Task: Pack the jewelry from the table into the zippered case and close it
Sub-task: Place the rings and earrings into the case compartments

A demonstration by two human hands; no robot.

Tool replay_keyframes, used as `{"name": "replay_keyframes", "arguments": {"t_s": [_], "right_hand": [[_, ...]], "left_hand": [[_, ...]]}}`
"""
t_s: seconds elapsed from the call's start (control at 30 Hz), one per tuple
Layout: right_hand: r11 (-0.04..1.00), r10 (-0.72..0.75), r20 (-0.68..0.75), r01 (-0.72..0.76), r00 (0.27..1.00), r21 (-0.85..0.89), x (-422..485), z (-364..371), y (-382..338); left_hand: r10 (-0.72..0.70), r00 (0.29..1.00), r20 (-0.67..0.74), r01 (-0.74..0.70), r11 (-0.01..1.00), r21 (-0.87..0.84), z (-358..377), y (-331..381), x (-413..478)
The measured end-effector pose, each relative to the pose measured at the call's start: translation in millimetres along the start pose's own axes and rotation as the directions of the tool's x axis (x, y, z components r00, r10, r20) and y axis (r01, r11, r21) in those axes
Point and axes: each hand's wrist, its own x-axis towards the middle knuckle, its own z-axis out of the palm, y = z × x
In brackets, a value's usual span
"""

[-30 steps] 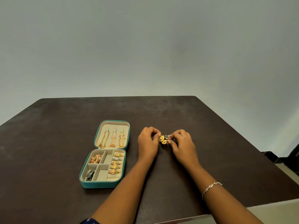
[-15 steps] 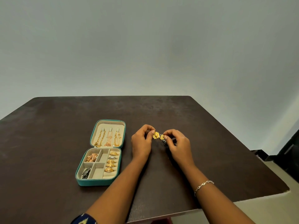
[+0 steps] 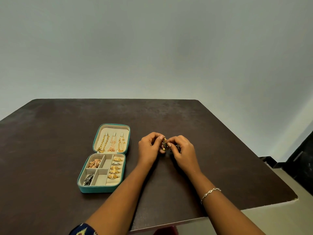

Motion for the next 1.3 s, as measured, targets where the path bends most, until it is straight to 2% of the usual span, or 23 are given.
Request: {"name": "replay_keyframes", "arguments": {"t_s": [0.17, 0.37, 0.47, 0.57, 0.7, 0.93, 1.03, 1.2, 1.3], "right_hand": [[0.995, 0.051, -0.013, -0.050, 0.999, 0.081, 1, -2, -1], [0.929, 0.225, -0.088, -0.186, 0.970, 0.319, 4, -3, 3], [0.899, 0.254, -0.082, -0.204, 0.964, 0.386, 4, -4, 4], [0.888, 0.260, -0.075, -0.208, 0.963, 0.410, 4, -4, 5], [0.890, 0.261, -0.070, -0.212, 0.963, 0.403, 5, -4, 7], [0.892, 0.256, -0.061, -0.211, 0.965, 0.399, 5, -4, 7], [0.890, 0.250, -0.049, -0.210, 0.967, 0.404, 5, -4, 7], [0.892, 0.252, -0.017, -0.225, 0.968, 0.393, 5, -3, 8], [0.897, 0.255, -0.049, -0.218, 0.966, 0.386, 4, -2, 8]], "left_hand": [[-0.013, 0.995, 0.095, 0.019, 0.998, -0.055, 1, 0, -1], [0.029, 0.999, 0.014, -0.029, 0.998, -0.047, -2, -6, 4], [0.087, 0.995, 0.041, -0.087, 0.996, 0.000, -1, -8, 4], [0.145, 0.987, 0.072, -0.150, 0.987, 0.063, 0, -9, 4], [0.146, 0.984, 0.105, -0.159, 0.978, 0.134, 2, -10, 3], [0.160, 0.974, 0.161, -0.174, 0.982, 0.078, 2, -9, 1], [0.130, 0.974, 0.185, -0.138, 0.990, 0.033, 3, -7, -2], [0.115, 0.975, 0.190, -0.130, 0.989, 0.069, 3, -10, 0], [0.098, 0.979, 0.176, -0.109, 0.992, 0.056, 2, -10, 1]]}}
